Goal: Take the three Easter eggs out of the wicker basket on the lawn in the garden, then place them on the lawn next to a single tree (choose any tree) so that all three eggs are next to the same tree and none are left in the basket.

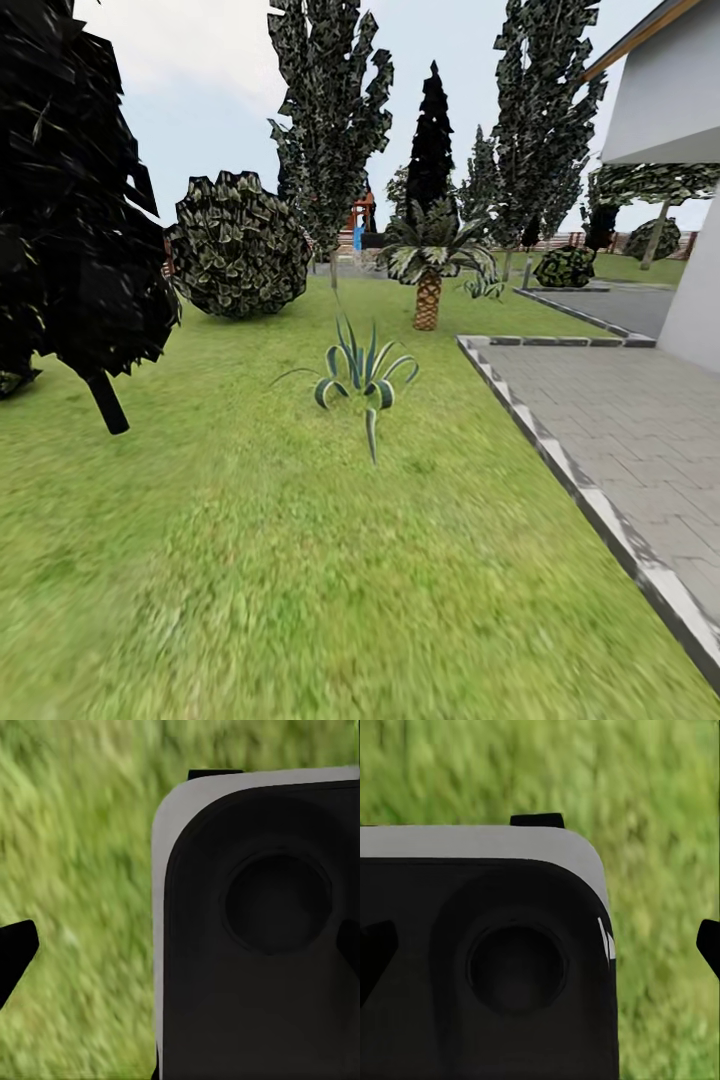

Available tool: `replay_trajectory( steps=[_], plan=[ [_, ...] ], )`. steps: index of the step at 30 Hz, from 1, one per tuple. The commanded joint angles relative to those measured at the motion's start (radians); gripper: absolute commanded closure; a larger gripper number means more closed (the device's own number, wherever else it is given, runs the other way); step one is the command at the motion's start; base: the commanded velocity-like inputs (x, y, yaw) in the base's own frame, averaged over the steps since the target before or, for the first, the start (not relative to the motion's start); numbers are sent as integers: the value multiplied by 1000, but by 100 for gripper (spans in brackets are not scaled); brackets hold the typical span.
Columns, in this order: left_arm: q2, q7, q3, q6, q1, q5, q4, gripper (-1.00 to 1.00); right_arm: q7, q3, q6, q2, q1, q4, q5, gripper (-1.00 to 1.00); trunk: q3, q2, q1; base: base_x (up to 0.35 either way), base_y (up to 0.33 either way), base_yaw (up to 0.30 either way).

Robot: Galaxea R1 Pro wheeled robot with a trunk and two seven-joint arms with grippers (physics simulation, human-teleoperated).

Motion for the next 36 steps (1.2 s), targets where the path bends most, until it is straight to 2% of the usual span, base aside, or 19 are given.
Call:
replay_trajectory(
  steps=[1,36],
  plan=[
    [0,-1,1,-1,0,0,-1,-100,0,-5,-4,0,-1,1,0,-100,-1,0,1,319,186,0],
    [0,0,1,-1,0,0,-1,-100,0,-6,-4,0,-1,2,0,-100,-1,0,1,306,212,0]
  ],
)
